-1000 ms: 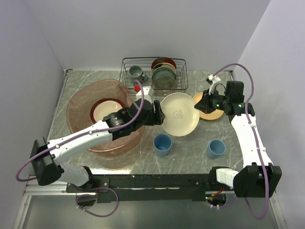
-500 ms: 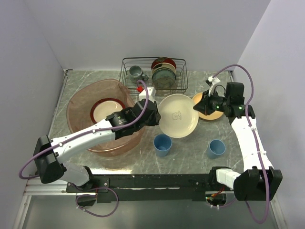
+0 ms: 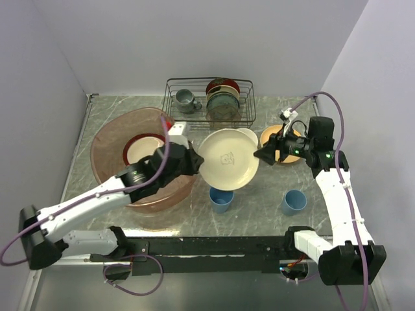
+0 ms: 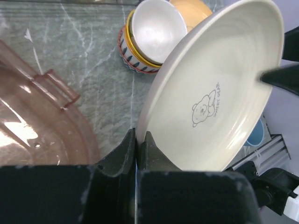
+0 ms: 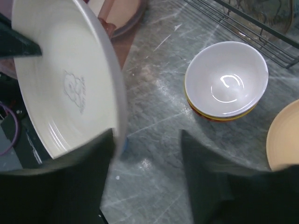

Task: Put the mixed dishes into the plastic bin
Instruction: Pick up the plate at the center of the board, then place the plate in the plastic bin.

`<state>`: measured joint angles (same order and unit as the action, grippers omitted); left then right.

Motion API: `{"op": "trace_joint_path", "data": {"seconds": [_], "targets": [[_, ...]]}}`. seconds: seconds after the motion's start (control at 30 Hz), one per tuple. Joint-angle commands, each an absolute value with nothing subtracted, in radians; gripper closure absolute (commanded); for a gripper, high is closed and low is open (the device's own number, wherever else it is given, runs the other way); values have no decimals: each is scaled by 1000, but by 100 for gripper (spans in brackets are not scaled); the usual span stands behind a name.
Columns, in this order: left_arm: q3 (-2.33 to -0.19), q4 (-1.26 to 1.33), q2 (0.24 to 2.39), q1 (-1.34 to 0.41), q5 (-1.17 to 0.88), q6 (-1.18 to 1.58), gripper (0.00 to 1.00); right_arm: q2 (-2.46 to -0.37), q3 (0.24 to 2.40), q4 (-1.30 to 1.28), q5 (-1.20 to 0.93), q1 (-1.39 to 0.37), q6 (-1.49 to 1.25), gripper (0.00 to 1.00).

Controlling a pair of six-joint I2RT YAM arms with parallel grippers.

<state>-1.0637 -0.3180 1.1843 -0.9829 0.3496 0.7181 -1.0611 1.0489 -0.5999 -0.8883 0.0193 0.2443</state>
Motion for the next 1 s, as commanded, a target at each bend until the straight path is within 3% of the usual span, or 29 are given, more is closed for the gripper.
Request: {"op": "trace_joint_path", "data": {"seconds": [0.0, 0.07, 0.33, 0.97], "targets": [[-1000, -230, 1025, -919, 371, 739, 99, -1008, 1016, -542, -925, 28, 267, 10], [-976, -245, 954, -901, 376, 750, 99, -987, 1005, -525, -931, 29, 259, 0], [-893, -327, 738, -807, 429, 790, 99, -936, 899, -411, -983, 118, 221, 0], [-908, -476, 693, -689, 635, 874, 99, -907, 847, -362, -911, 146, 175, 0]]}}
